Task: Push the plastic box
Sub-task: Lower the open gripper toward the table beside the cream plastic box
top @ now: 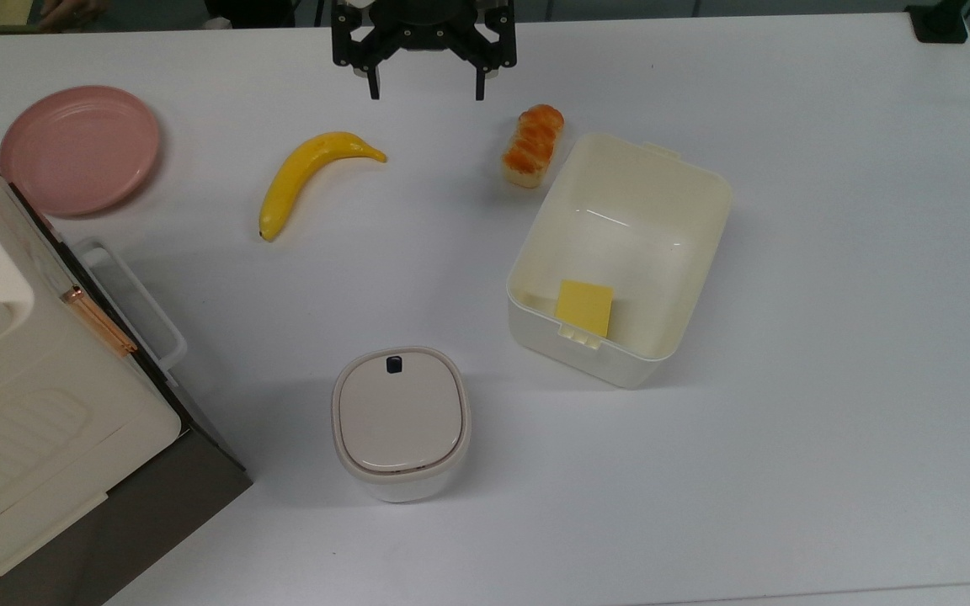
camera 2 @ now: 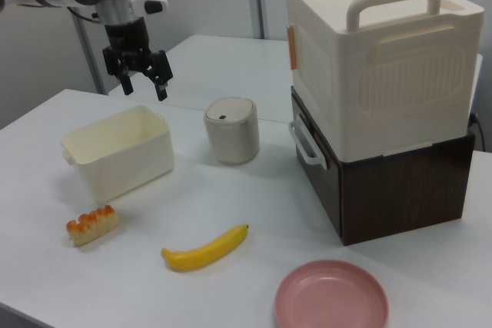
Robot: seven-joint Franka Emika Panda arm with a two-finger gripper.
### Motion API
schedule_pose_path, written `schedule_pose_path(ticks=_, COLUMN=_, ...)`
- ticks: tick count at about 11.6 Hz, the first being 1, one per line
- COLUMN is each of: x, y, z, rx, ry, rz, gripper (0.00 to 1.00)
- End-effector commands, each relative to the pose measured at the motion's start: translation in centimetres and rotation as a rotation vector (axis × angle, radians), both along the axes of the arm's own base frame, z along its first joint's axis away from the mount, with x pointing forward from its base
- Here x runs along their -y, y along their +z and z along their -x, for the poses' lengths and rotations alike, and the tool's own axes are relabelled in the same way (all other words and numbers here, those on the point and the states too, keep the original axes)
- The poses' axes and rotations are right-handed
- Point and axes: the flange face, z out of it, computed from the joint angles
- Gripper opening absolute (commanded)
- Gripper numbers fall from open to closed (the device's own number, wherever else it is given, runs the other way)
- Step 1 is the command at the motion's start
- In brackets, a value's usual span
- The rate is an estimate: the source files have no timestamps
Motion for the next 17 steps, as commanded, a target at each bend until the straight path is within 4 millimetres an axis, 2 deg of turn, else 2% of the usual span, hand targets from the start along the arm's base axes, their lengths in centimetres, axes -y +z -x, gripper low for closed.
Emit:
schedule_pose_path(ticks=1, x=0.7, y=-0.2, z=0.1, rx=0.005, ry=-0.022, rz=-0.001, gripper=1.0)
schedule_pose_path(ticks=3, x=0.6, y=-0.9, z=-0.2, rx=-0.007, ry=-0.022, rz=0.001, gripper=1.0)
schedule_pose_path(ticks=7, x=1.1, y=-1.1, z=-0.4, rx=-0.007, ry=-0.02, rz=0.002, gripper=1.0)
schedule_pose_path(ticks=12, x=2.7, y=-1.3, z=-0.5, rx=-0.012, ry=0.058, rz=0.001, gripper=1.0)
schedule_pose_path(ticks=17, x=2.5, y=-1.7, z=-0.4, rx=-0.028, ry=0.117, rz=0.0, gripper=1.0)
